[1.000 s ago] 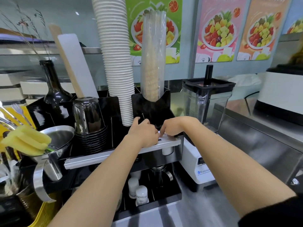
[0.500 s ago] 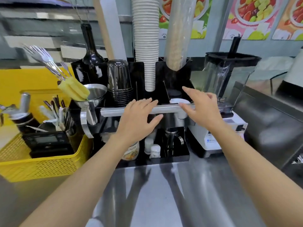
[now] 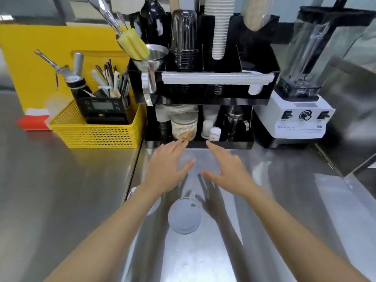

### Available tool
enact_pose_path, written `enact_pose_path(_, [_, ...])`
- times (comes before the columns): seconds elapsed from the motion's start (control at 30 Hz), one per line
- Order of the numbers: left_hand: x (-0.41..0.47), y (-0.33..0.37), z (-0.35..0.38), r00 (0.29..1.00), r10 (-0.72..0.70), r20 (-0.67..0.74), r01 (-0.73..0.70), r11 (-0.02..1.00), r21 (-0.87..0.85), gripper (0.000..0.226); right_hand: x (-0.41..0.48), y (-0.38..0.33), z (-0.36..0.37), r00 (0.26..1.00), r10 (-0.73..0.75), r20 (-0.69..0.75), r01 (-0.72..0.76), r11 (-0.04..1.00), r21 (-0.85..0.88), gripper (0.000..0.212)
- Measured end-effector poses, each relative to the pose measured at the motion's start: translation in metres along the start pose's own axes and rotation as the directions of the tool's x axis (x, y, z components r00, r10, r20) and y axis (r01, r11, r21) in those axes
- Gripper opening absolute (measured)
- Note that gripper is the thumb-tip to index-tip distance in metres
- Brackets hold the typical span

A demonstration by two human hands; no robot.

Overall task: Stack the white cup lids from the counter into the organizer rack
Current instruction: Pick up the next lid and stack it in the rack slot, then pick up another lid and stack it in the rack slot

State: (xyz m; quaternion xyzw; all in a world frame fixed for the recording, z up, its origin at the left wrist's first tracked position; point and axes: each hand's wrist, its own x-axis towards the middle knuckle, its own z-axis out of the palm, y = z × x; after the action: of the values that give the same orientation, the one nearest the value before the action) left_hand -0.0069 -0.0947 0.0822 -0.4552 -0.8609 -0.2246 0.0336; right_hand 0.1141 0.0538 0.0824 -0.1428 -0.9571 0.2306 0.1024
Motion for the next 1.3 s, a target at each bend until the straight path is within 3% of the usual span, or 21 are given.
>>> enact_pose_path(0.17, [-0.055,-0.002,0.032,0.99,-0.074,0.123,0.081,0.995,-0.051,0.079,-0.039,-0.019,0.052,0.984,0.051,0.173,-0.054,0.998,0.012,0.084])
enact_pose_path(0.33, [-0.092,-0.008,0.063,0.95,-0.172,0.261,0.2,0.977,-0.081,0.061,-0.07,-0.024,0.095,0.956,0.089,0.28,-0.095,0.995,0.009,0.09])
enact_pose_path(0.53, [-0.107,-0.014,0.074,0.92,-0.216,0.327,0.296,0.931,-0.216,0.053,-0.075,-0.022,0.105,0.967,0.045,0.252,-0.036,0.999,-0.041,0.081])
enact_pose_path(0.7, [-0.081,-0.012,0.065,0.846,-0.384,0.371,0.513,0.776,-0.367,0.048,-0.068,-0.019,0.091,0.966,-0.012,0.26,0.037,0.995,-0.094,0.077])
enact_pose_path(0.8, [-0.067,-0.015,0.061,0.773,-0.34,0.536,0.576,0.732,-0.365,0.06,-0.067,-0.013,0.087,0.969,-0.029,0.244,0.037,0.999,-0.03,0.077])
enact_pose_path(0.9, [-0.057,-0.015,0.057,0.752,-0.273,0.599,0.574,0.719,-0.393,0.049,-0.065,-0.007,0.078,0.975,-0.083,0.206,0.079,0.997,0.027,0.077])
enact_pose_path(1.03, [-0.044,-0.012,0.047,0.767,-0.297,0.569,0.631,0.508,-0.586,0.01,-0.061,-0.003,0.062,0.98,-0.145,0.135,0.145,0.989,0.011,0.079])
enact_pose_path(1.2, [-0.022,0.009,0.037,0.769,-0.442,0.462,0.587,0.201,-0.785,0.014,-0.051,-0.002,0.043,0.984,0.013,-0.18,-0.002,0.998,0.066,0.07])
enact_pose_path(1.3, [-0.008,0.034,0.029,0.793,-0.438,0.424,0.488,0.038,-0.872,0.015,-0.04,-0.011,0.036,0.961,0.097,-0.258,-0.051,0.983,0.179,0.075])
